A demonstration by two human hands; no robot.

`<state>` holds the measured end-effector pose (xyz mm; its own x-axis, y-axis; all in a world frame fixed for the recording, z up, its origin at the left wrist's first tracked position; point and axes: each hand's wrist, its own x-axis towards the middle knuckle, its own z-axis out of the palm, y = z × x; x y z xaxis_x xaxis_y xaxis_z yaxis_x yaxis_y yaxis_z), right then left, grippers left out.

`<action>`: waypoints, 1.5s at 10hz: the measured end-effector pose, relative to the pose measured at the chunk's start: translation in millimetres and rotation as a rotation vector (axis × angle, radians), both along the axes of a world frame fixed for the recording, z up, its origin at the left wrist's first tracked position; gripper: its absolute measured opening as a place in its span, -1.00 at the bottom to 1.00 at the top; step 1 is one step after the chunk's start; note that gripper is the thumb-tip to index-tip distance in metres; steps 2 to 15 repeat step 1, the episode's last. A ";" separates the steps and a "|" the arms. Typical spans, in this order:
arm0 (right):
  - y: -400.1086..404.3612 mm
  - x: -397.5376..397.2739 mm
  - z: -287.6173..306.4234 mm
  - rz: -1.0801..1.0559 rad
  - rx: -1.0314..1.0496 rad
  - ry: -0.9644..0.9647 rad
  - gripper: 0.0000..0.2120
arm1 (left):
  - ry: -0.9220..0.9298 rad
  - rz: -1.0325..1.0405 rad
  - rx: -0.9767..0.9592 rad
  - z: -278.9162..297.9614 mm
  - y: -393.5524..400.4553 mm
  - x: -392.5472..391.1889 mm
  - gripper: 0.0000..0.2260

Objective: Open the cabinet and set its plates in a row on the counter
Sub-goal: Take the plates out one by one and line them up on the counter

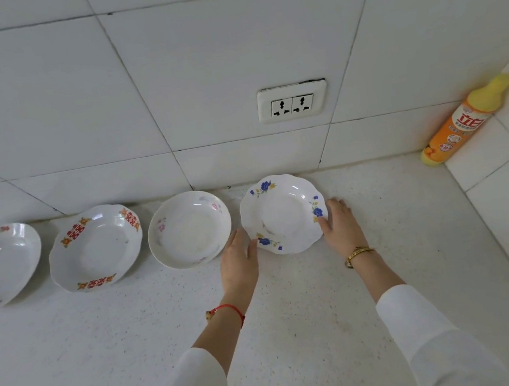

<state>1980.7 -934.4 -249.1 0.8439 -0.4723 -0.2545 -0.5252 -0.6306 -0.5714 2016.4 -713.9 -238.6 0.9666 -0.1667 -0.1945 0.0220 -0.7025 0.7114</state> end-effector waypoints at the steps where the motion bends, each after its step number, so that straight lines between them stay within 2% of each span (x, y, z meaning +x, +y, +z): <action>1: 17.0 -2.9 15.8 0.032 -0.047 -0.064 -0.57 | -0.075 -0.037 0.020 16.0 21.9 -7.4 -0.60; 15: 17.0 -2.9 15.8 0.032 -0.047 -0.064 -0.57 | -0.075 -0.037 0.020 16.0 21.9 -7.4 -0.60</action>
